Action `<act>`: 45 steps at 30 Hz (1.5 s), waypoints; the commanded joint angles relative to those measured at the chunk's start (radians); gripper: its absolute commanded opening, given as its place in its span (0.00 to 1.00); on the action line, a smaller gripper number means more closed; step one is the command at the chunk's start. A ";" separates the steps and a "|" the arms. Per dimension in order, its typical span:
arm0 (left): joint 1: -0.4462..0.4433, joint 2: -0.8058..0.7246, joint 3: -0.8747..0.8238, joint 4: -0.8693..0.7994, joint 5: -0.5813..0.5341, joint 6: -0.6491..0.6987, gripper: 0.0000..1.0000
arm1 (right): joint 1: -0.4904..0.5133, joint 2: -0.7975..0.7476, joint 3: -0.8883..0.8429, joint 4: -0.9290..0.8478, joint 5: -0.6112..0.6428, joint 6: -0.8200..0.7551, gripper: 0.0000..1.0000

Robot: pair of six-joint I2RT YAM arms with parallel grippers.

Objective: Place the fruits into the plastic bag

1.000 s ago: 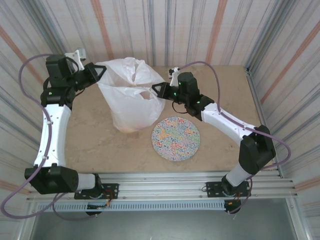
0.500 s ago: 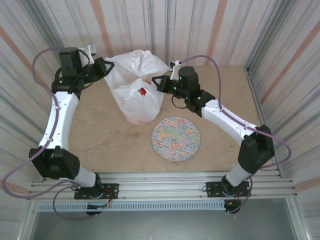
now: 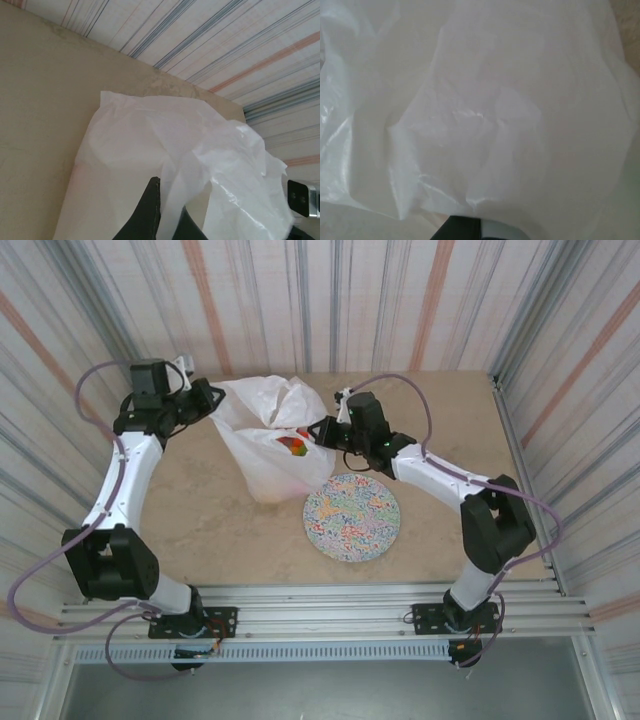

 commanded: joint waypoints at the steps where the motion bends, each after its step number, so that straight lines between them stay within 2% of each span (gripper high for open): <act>1: 0.021 0.015 0.008 0.065 0.002 -0.034 0.00 | -0.002 0.021 0.004 0.037 -0.053 0.031 0.00; 9: 0.027 0.093 0.234 -0.010 0.042 -0.036 0.00 | 0.012 -0.013 0.041 0.068 -0.075 0.072 0.00; 15: 0.028 0.057 0.071 0.060 0.040 -0.039 0.00 | -0.005 -0.035 -0.035 0.077 -0.048 0.067 0.00; 19: 0.027 0.037 -0.035 0.100 0.037 -0.043 0.05 | -0.021 -0.028 -0.073 0.072 -0.055 0.069 0.02; 23: 0.034 0.017 -0.059 0.088 0.042 -0.024 0.18 | -0.041 -0.027 -0.076 0.048 -0.101 0.070 0.14; 26: 0.054 -0.041 -0.092 0.107 0.047 -0.039 0.29 | -0.061 -0.071 -0.096 0.036 -0.094 0.052 0.28; 29: 0.070 -0.115 -0.140 0.153 0.052 -0.060 0.42 | -0.083 -0.126 -0.110 0.016 -0.089 0.033 0.46; 31: 0.077 -0.161 -0.162 0.167 0.072 -0.063 0.57 | -0.093 -0.162 -0.113 -0.008 -0.084 0.011 0.61; 33: 0.084 -0.192 -0.171 0.167 0.102 -0.063 0.67 | -0.099 -0.197 -0.117 -0.043 -0.069 -0.021 0.74; 38: 0.115 -0.290 -0.222 0.165 0.131 -0.066 0.80 | -0.133 -0.327 -0.166 -0.102 0.003 -0.128 0.90; 41: 0.126 -0.400 -0.315 0.161 0.076 -0.048 0.87 | -0.160 -0.417 -0.186 -0.188 0.108 -0.261 0.95; 43: 0.126 -0.497 -0.427 0.176 -0.027 -0.036 0.92 | -0.181 -0.469 -0.214 -0.248 0.217 -0.346 0.98; 45: 0.126 -0.608 -0.593 0.246 -0.175 -0.043 0.96 | -0.219 -0.511 -0.255 -0.282 0.312 -0.403 0.99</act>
